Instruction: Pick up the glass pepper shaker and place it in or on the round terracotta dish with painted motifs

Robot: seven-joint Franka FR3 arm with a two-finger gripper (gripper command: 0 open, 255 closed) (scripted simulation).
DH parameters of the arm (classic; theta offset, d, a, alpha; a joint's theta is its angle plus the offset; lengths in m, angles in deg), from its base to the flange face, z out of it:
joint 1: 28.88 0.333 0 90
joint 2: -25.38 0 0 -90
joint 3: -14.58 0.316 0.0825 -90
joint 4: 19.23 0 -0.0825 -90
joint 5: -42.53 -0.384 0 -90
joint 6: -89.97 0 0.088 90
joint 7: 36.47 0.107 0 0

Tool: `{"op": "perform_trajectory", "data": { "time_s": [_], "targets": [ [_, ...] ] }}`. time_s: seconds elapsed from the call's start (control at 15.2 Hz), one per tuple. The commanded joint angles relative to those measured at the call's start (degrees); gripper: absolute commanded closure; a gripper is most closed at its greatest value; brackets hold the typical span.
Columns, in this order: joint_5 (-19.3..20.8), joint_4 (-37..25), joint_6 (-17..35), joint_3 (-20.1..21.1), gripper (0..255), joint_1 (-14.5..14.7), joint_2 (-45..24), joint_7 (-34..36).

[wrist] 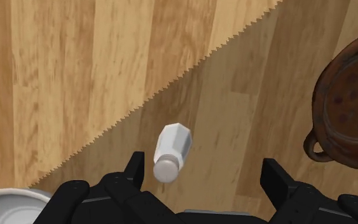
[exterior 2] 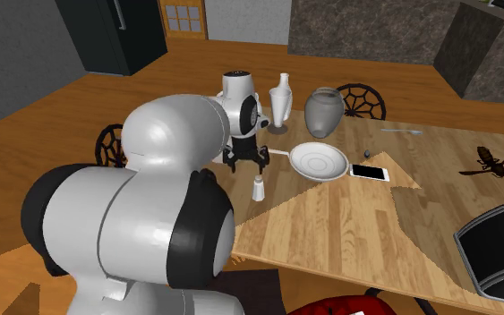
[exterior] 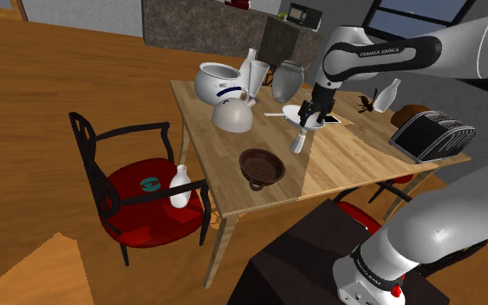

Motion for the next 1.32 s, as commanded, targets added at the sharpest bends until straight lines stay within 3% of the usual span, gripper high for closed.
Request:
{"op": "perform_trajectory", "data": {
  "time_s": [0.0, 0.2, 0.66, 1.19, 1.25],
  "targets": [
    [0.1, -1.9, 2.6, -0.9, 0, -0.4, -4.4, -0.9],
    [0.1, -4.7, 5.2, -1.8, 0, -1.0, -9.6, -2.0],
    [0.0, -1.6, 10.6, -2.2, 0, -1.3, -11.9, -2.2],
    [0.0, -1.4, 11.1, -2.2, 0, -1.3, -12.1, -2.2],
    [0.0, -1.4, 11.1, -2.2, 255, -1.3, -12.1, -2.2]
  ]
}}
